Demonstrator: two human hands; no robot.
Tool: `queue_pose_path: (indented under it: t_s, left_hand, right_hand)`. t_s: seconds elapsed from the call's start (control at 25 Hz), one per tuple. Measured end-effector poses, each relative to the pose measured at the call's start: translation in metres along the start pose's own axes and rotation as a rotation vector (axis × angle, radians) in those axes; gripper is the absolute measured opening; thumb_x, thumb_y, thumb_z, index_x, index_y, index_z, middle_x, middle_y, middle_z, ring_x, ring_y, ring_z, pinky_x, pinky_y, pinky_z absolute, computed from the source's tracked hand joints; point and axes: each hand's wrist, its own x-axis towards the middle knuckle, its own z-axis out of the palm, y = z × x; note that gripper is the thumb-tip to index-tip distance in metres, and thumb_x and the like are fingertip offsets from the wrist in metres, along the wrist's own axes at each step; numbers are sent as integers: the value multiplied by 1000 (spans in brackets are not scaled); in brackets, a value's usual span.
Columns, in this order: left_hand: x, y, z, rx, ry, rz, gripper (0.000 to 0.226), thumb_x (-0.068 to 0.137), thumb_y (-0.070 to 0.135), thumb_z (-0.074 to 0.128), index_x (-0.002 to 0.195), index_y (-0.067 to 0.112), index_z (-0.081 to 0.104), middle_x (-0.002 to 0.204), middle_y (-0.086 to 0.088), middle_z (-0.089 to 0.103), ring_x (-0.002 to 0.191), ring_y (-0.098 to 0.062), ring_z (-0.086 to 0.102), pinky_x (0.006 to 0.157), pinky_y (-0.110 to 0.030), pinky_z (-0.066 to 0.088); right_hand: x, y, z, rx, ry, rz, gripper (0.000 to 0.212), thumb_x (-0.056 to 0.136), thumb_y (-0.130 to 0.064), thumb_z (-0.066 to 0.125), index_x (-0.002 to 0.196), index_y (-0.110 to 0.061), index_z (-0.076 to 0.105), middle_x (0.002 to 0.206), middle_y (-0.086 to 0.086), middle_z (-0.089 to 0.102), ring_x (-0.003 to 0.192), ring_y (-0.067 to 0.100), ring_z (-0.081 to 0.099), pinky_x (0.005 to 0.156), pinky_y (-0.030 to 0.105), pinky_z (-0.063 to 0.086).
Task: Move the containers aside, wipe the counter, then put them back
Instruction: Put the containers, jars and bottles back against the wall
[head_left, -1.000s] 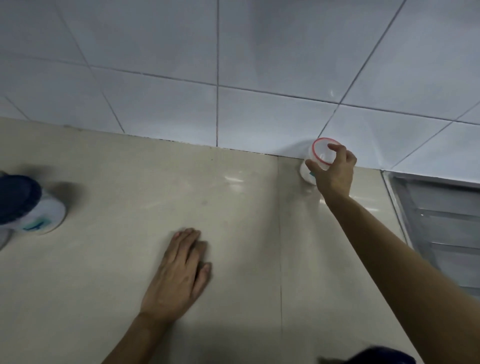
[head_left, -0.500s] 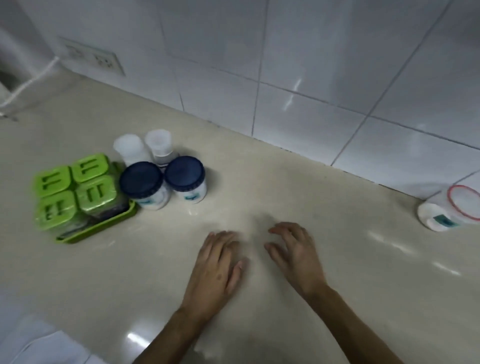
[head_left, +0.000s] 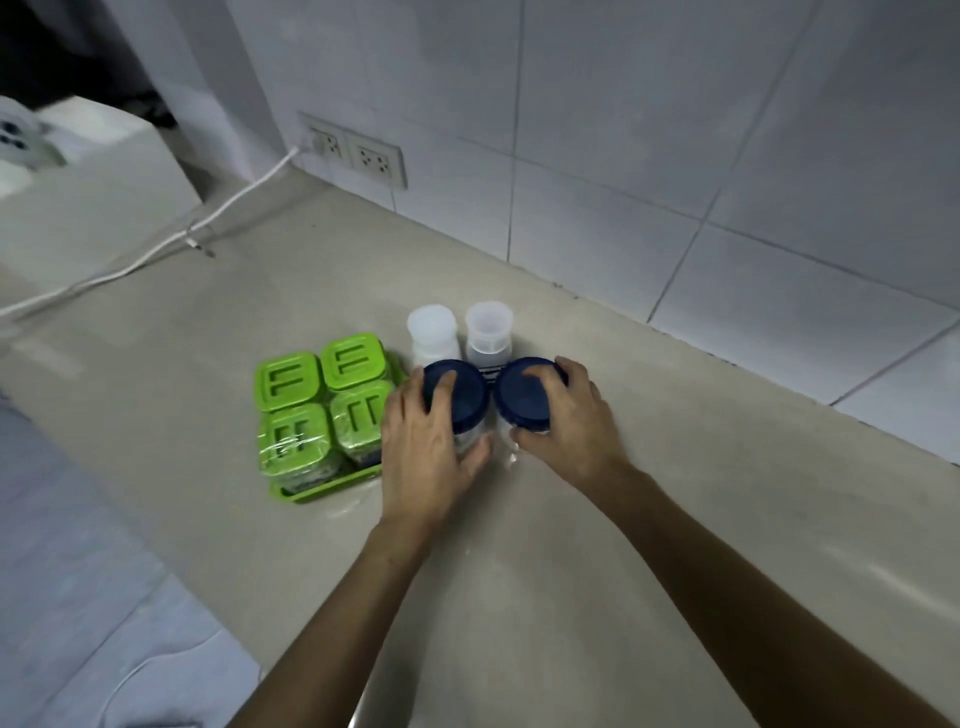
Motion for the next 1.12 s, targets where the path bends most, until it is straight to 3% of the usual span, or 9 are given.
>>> queue_pose_path:
  t_s: [0.12,0.24,0.44,0.56,0.68,0.76,0.88,1.0,1.12]
  left_hand:
    - [12,12,5,52,1,-20,67,68,46,65,127,19,47,130,-19,47,113,-41,46,99,-48,40]
    - [11,26,0,26,25,-42,70,59,47,70,122,24,51,115,-17,50,100,-38,49,90,-44,44]
    - [-42,111,17,-241,-102,244,74,59,43,77,125,24,51,119,-9,43,106,-24,40,84,-29,45]
    - [-71,191,44,-376,-204,380,79,58,46,78,129,28,48,121,-2,39,109,-16,38,79,-23,44]
    - [-85,274,68,-437,-248,519,78,59,51,75,129,31,49,119,1,39,106,-13,39,76,-22,47]
    - [-86,324,85,-446,-281,569,78,61,53,76,130,31,47,118,-1,38,106,-15,39,75,-25,48]
    - [-69,377,108,-398,-335,506,81,62,54,77,132,30,44,120,-4,36,113,-21,37,73,-33,51]
    - [-47,404,127,-311,-319,495,80,61,57,77,129,29,46,121,-5,36,117,-24,37,72,-37,53]
    - [-38,422,140,-258,-288,485,76,61,59,76,126,30,47,121,-4,36,117,-23,37,70,-37,53]
  right_hand:
    - [-6,14,-10,80,54,7,68,63,-37,79,124,-24,52,133,7,44,116,29,48,97,40,45]
    - [-40,43,-28,175,112,53,69,60,-38,83,122,-28,53,132,2,43,117,22,47,95,34,47]
    - [-136,158,-100,131,296,286,73,59,-39,86,123,-28,52,131,-1,47,108,12,48,82,22,43]
    - [-177,229,-150,93,374,507,69,60,-38,86,120,-25,55,130,0,49,103,16,53,78,22,40]
    - [-201,283,-187,9,430,543,66,62,-39,84,121,-25,56,129,2,49,107,20,55,80,22,39]
    - [-206,316,-205,-70,449,531,67,62,-42,83,120,-24,57,128,4,50,107,23,56,80,25,44]
    - [-198,348,-219,-186,468,488,68,59,-51,81,116,-23,58,119,7,56,103,28,57,88,37,49]
    - [-185,369,-216,-432,462,426,69,57,-60,75,112,-21,62,106,9,64,103,32,58,109,53,31]
    - [-183,384,-212,-464,465,417,66,61,-61,72,112,-21,60,105,11,66,106,34,57,112,57,23]
